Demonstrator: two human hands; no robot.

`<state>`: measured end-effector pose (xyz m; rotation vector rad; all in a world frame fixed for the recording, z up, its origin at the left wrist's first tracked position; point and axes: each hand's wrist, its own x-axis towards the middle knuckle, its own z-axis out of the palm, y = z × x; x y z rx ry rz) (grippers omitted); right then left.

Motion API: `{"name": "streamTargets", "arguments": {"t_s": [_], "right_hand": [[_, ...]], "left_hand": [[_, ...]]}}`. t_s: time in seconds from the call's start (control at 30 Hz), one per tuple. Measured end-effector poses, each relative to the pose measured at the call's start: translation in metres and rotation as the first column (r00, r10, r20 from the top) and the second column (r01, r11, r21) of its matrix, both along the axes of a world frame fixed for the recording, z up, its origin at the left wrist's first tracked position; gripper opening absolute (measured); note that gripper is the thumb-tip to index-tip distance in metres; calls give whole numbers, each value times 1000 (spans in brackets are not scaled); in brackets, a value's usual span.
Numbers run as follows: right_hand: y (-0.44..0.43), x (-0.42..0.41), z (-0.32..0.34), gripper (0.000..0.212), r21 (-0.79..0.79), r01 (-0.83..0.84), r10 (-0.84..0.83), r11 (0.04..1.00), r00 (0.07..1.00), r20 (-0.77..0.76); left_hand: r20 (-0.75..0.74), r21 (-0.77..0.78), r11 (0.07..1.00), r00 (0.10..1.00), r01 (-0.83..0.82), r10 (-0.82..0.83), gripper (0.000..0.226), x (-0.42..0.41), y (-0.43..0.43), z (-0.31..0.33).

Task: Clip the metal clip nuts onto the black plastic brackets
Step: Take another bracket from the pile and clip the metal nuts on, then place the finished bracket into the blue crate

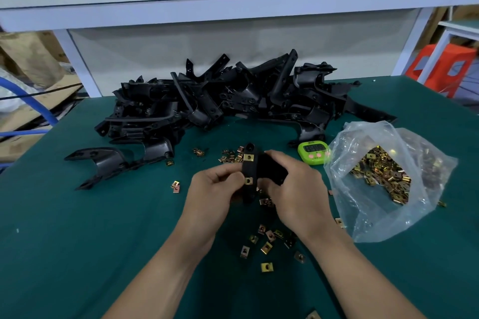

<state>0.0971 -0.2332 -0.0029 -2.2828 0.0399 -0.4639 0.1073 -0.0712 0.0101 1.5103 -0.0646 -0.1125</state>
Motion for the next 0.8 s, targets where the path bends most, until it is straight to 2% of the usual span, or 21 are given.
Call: {"name": "streamTargets", "arguments": {"t_s": [0.1,0.2,0.27,0.33,0.43,0.5,0.6,0.7,0.8], "right_hand": [[7,-5,17,47,-2,-59,59,998,998,-2],[-2,-15,44,59,-14,-162,161,987,985,-56],[-23,-28,67,65,2,-199,198,980,974,-108],[-55,-46,92,64,42,-153,157,987,980,-118],[-110,-80,124,56,268,-29,68,963,988,-139],[-148,-105,133,51,453,47,8,890,993,-119],[-206,-142,133,32,634,197,-175,748,980,-98],[-262,-177,121,17,782,344,-396,520,908,-136],[-311,-203,104,11,865,381,-505,325,844,-182]], "left_hand": [[151,86,987,981,-139,125,19,-4,-11,17],[151,-15,988,976,-155,156,22,-2,-23,44],[130,-87,993,987,-81,92,23,0,-36,66],[152,-125,992,988,20,-1,26,0,-59,90],[159,-120,978,976,172,-152,32,-1,-113,122],[136,-107,964,964,244,-228,37,-4,-159,136],[97,-58,934,933,353,-346,23,-19,-233,146],[13,-22,895,895,446,-446,12,-39,-309,142],[-131,-9,840,832,542,-539,7,-56,-382,133]]}}
